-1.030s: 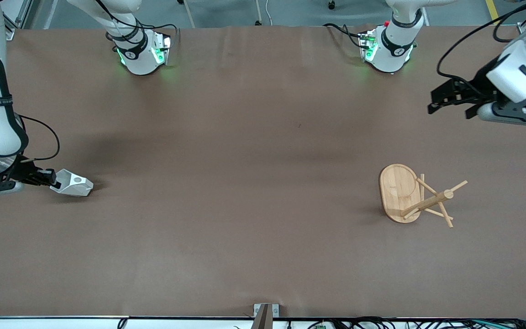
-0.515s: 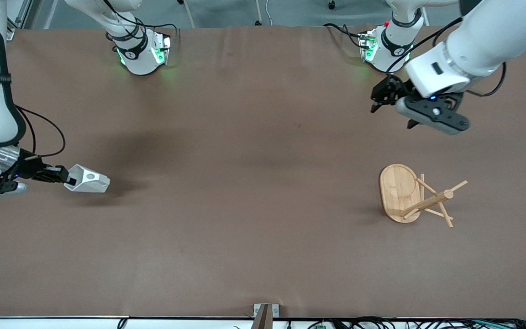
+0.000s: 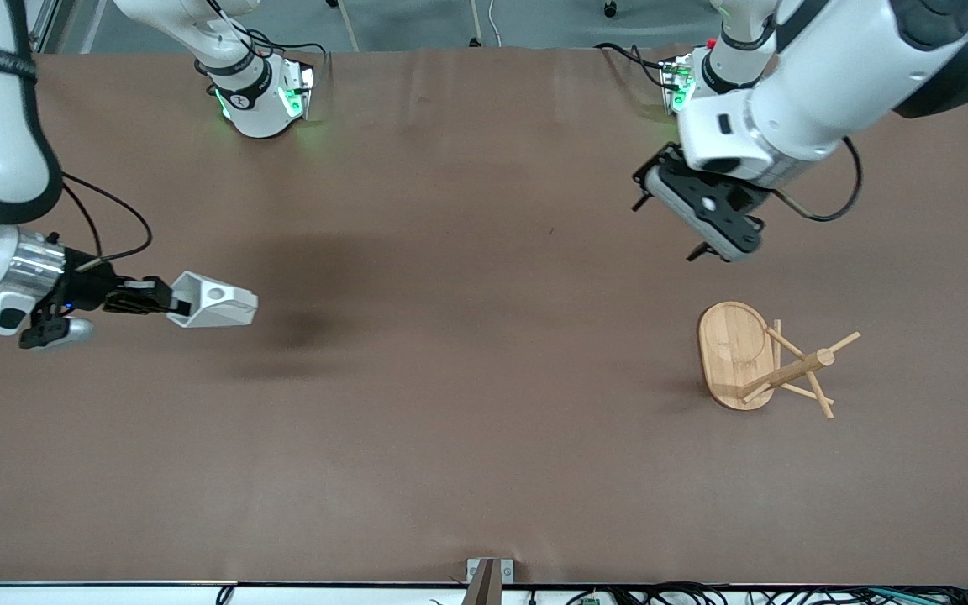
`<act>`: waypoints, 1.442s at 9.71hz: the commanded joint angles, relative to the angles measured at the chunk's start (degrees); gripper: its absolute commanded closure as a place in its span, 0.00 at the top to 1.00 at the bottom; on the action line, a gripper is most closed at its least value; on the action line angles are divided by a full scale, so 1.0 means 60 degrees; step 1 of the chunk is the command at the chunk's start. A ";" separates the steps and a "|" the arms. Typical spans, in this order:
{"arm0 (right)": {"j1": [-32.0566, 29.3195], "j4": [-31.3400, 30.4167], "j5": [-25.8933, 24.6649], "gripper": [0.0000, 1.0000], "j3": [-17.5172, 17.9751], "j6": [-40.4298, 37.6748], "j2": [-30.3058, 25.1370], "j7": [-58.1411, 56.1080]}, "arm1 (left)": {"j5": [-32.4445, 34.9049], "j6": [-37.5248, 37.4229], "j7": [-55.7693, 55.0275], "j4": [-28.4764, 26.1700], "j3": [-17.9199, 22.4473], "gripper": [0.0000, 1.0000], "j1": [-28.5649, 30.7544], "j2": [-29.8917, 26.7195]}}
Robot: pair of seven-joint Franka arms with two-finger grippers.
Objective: Hang cup on rack
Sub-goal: 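Lift the cup with the right gripper while the left gripper approaches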
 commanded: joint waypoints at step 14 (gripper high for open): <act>-0.0639 0.0657 0.5017 0.02 0.5257 -0.0004 0.0507 0.0590 | -0.0017 0.2739 0.1359 -0.1182 -0.2593 0.97 -0.0341 0.0097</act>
